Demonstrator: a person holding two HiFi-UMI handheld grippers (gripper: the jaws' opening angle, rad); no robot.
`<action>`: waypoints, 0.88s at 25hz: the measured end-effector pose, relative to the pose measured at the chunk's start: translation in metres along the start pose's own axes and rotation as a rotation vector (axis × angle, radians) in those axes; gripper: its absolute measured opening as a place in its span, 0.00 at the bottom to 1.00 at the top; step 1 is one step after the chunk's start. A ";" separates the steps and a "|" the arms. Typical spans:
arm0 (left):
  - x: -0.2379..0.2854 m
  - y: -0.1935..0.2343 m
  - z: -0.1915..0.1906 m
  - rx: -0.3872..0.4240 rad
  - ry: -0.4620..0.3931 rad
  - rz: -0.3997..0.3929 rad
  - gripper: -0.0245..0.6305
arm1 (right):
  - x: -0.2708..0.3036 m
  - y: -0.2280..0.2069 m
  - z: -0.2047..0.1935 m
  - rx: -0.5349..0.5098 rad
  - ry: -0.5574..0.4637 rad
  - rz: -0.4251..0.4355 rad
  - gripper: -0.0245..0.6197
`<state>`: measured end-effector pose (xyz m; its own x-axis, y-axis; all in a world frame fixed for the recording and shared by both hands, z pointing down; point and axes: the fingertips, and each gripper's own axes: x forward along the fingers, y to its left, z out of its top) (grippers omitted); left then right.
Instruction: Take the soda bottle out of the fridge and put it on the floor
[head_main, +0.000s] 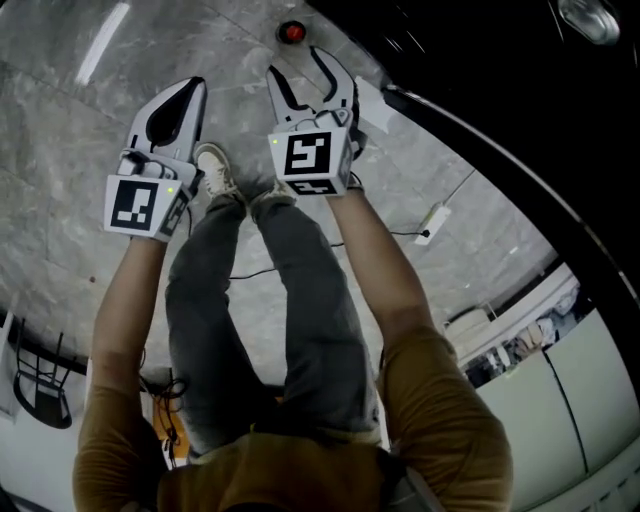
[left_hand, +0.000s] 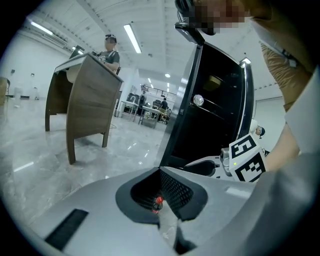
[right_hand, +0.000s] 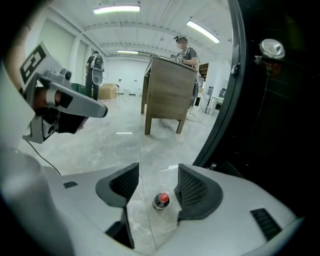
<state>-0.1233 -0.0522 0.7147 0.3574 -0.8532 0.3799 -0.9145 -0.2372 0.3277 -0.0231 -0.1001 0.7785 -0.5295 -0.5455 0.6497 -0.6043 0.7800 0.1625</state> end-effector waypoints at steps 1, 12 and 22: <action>-0.006 -0.004 0.013 0.005 -0.004 0.002 0.04 | -0.011 0.001 0.011 0.015 -0.001 0.006 0.40; -0.060 -0.074 0.163 0.080 -0.068 -0.047 0.04 | -0.118 -0.002 0.157 0.132 -0.077 0.027 0.31; -0.121 -0.145 0.280 0.101 -0.094 -0.078 0.04 | -0.242 -0.048 0.259 0.190 -0.122 -0.084 0.25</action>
<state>-0.0865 -0.0443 0.3792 0.4132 -0.8690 0.2723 -0.9007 -0.3459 0.2629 -0.0198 -0.0852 0.4211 -0.5340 -0.6478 0.5434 -0.7443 0.6650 0.0614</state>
